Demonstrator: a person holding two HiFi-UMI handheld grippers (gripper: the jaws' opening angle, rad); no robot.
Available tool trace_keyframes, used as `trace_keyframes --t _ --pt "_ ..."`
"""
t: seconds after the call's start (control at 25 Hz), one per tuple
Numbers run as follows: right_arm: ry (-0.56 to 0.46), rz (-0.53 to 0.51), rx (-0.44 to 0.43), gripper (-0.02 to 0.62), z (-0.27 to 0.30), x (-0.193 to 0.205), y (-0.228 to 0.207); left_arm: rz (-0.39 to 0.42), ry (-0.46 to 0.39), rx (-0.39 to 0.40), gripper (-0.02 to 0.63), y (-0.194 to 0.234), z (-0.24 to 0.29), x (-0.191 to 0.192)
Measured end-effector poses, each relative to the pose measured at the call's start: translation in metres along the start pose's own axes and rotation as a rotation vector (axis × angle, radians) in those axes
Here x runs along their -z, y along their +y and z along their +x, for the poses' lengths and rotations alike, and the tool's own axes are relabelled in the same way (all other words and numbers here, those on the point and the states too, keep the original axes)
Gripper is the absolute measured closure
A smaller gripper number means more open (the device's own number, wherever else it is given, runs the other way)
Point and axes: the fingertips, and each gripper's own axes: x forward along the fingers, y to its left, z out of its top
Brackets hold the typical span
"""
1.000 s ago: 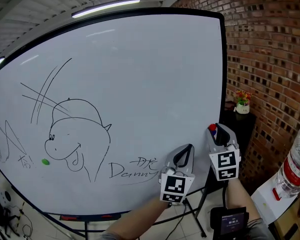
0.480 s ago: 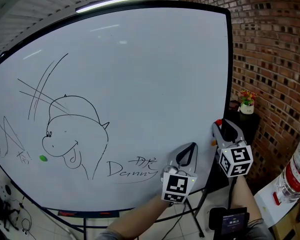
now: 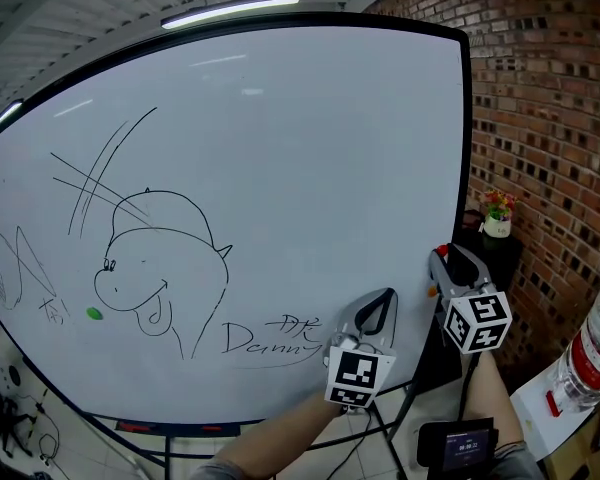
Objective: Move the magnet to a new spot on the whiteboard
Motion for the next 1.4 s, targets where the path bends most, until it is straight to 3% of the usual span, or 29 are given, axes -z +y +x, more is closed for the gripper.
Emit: trace_keyframes --t 0.32,0.56,0.88,1.4 --pt "-0.006 -0.054 0.027 0.443 -0.007 -0.01 0.004 -0.007 -0.003 -0.015 0.607 0.008 -0.005 -0.005" --pt "-0.025 -0.136 0.001 0.47 -0.017 -0.025 0.042 -0.019 -0.019 -0.035 0.607 0.023 -0.019 -0.015" --pt "-0.031 -0.127 -0.108 0.589 -0.025 -0.025 0.13 -0.036 -0.009 -0.1 0.607 0.057 -0.066 -0.023" --pt "-0.062 -0.104 -0.314 0.589 -0.008 -0.05 0.309 0.002 0.02 -0.269 0.607 0.162 -0.196 -0.039"
